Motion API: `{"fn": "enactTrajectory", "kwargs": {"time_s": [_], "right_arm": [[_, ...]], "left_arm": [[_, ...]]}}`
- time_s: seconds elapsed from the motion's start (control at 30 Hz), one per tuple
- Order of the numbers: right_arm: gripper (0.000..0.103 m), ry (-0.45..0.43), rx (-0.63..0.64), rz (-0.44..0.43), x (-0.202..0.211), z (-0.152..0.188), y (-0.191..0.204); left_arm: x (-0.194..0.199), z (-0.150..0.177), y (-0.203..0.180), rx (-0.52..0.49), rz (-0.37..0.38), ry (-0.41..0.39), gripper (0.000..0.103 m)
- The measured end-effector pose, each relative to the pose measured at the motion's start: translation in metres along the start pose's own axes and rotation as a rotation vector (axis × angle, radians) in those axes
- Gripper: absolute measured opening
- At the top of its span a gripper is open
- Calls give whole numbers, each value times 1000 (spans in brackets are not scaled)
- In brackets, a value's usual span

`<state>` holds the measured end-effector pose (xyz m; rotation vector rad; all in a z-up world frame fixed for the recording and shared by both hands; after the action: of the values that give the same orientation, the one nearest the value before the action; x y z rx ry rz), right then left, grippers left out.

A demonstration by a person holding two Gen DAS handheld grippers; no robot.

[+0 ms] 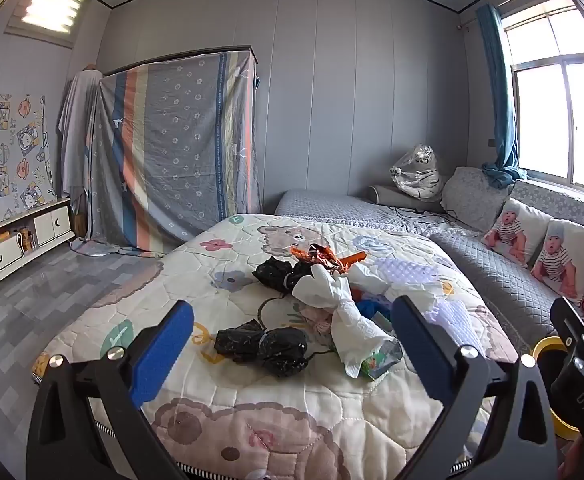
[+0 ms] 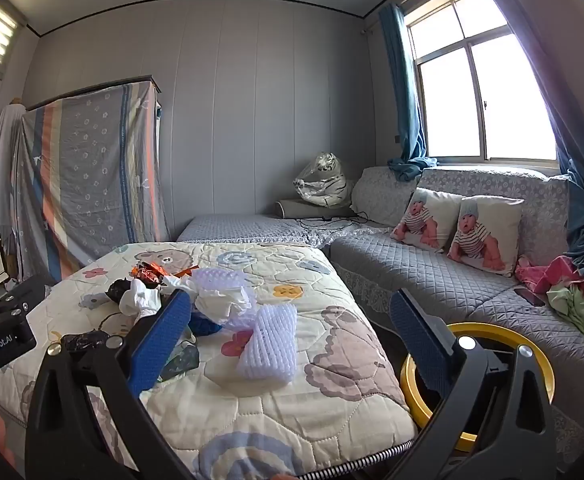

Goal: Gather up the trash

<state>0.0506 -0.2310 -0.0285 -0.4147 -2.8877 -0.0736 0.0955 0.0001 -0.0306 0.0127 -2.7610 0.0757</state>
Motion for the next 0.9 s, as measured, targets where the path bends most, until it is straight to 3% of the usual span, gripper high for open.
{"fn": "enactTrajectory", "kwargs": {"time_s": [0.9], "right_arm": [[95,-4,-2,0,1,-1,-1]], "left_arm": [[0,1,0,-1,0,6,96]]}}
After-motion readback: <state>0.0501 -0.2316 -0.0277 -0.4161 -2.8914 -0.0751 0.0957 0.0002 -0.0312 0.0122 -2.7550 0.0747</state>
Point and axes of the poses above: each gripper's, at about its wrist camera, not at the fingertips, and x roughly against the way its jaws point, y to its left, z to its underside, the point moved 10 cm from there along -x, roughly the way its jaws point, and after that the axes turned 4 degrees about y, right-handed, at the moved point
